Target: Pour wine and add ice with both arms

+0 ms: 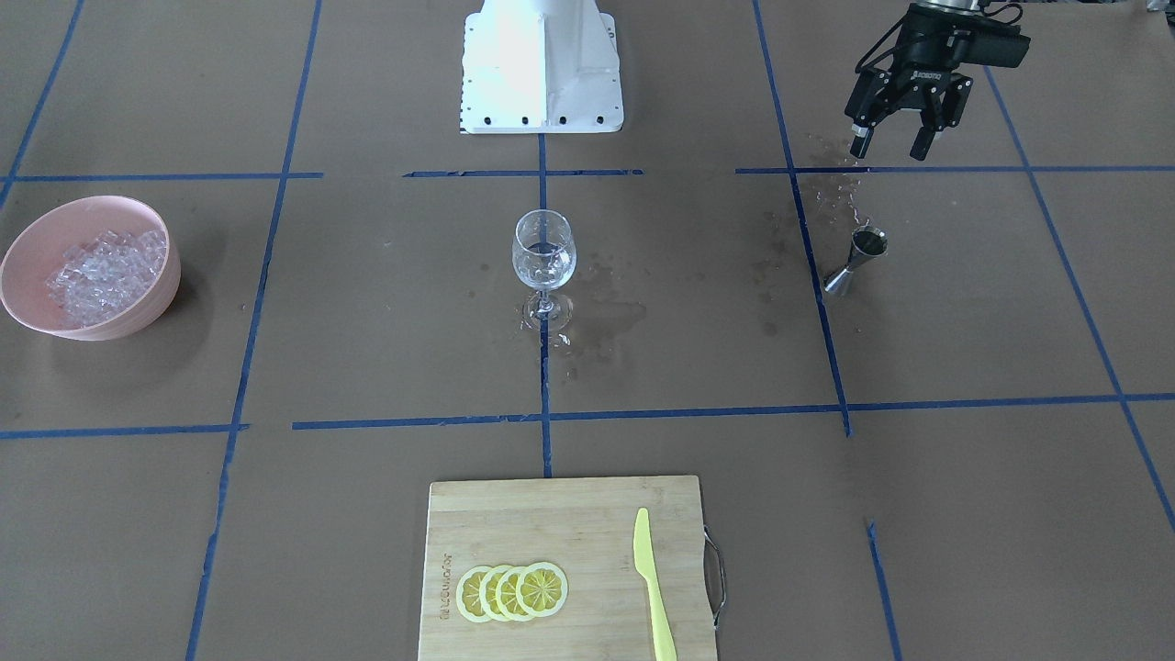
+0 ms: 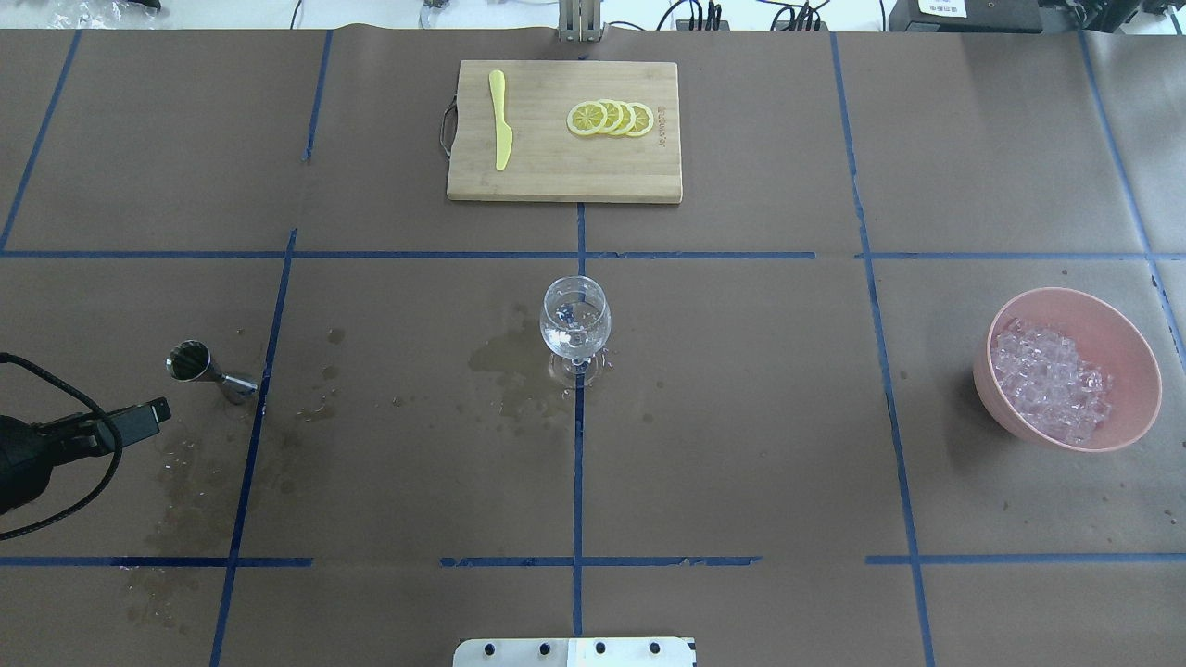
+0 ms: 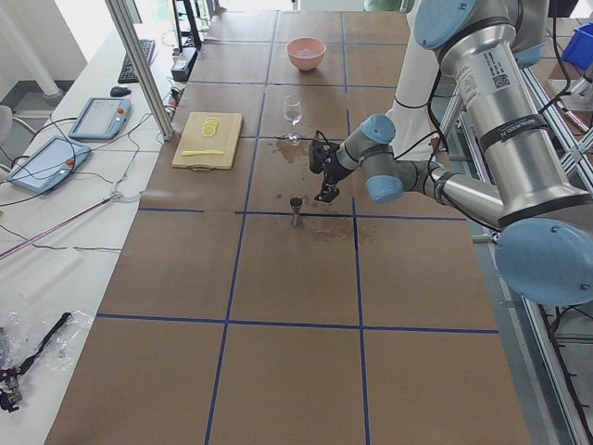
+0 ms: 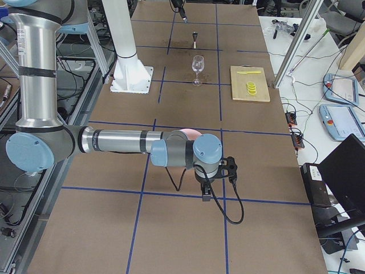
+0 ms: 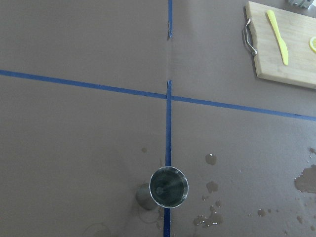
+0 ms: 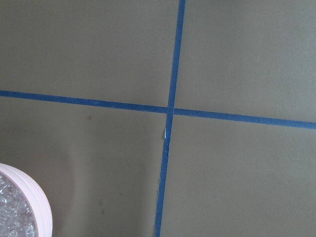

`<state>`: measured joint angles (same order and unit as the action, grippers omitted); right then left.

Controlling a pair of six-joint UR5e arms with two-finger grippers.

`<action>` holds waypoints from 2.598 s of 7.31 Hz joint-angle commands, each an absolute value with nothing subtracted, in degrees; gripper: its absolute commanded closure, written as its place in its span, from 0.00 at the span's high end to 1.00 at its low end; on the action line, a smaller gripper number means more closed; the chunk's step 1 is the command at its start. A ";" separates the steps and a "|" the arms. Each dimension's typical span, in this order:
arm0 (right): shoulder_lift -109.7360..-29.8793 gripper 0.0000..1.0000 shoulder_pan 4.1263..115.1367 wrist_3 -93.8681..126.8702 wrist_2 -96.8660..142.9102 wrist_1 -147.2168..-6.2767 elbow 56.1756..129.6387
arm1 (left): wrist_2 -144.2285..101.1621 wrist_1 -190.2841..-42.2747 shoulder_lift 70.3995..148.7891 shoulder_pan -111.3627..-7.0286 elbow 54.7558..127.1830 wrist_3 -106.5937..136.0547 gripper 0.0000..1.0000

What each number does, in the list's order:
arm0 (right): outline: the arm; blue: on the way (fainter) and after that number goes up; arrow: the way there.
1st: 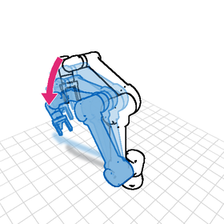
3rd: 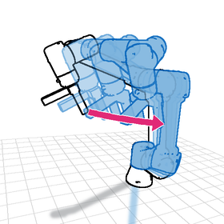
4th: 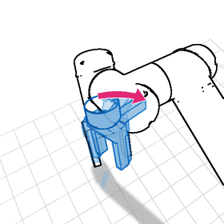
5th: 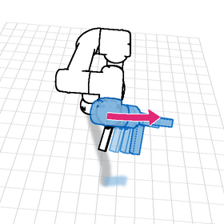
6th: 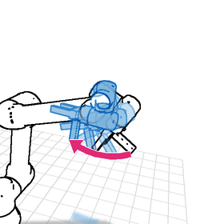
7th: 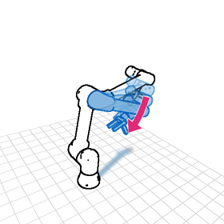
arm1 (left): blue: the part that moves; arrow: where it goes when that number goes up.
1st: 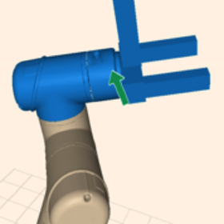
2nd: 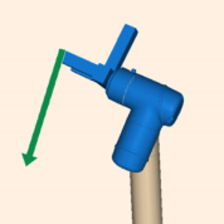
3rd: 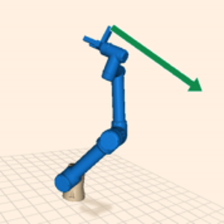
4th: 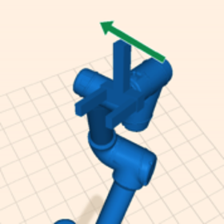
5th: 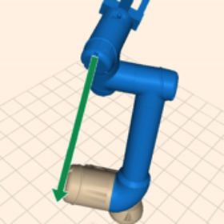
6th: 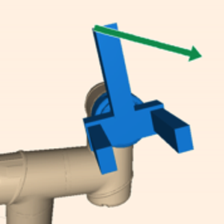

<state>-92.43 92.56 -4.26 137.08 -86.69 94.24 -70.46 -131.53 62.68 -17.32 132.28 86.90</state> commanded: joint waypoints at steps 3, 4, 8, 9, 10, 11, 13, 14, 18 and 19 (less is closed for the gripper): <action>-92.81 1.00 90.80 -4.04 137.29 -82.97 94.31 | -48.12 -125.34 64.41 -6.35 128.17 94.91 1.00; -92.55 1.00 90.79 -3.69 137.37 -83.23 94.22 | -43.38 -124.98 66.16 -4.85 125.19 95.01 1.00; -92.37 1.00 90.09 4.66 140.71 -83.49 94.92 | -30.53 -124.63 74.16 -2.64 112.28 95.01 0.99; -92.37 1.00 89.91 4.66 140.71 -83.58 95.01 | -30.15 -124.45 77.40 -2.64 109.19 95.01 0.99; -92.29 1.00 89.91 4.66 140.71 -83.50 95.01 | -28.49 -124.45 78.56 -2.64 107.42 95.01 0.99; -92.29 1.00 89.83 4.75 140.71 -83.32 95.01 | -27.95 -124.45 80.14 -2.64 106.27 95.01 0.98; -92.02 1.00 89.65 6.05 140.63 -83.15 95.10 | -24.71 -124.45 81.82 -2.72 104.24 95.01 0.93; -91.59 1.00 89.56 6.33 140.62 -83.14 95.01 | -24.61 -124.45 82.87 -3.25 103.80 95.01 0.90; -91.58 1.00 89.56 6.50 140.62 -83.06 95.10 | -24.61 -124.45 82.97 -6.15 103.80 94.57 0.89; -91.67 1.00 89.56 6.50 140.62 -83.06 95.27 | -24.61 -124.45 83.14 -6.50 103.54 94.48 0.89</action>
<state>-91.60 89.56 6.47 140.63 -83.06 95.15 -24.61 -124.45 83.01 -5.88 103.73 94.60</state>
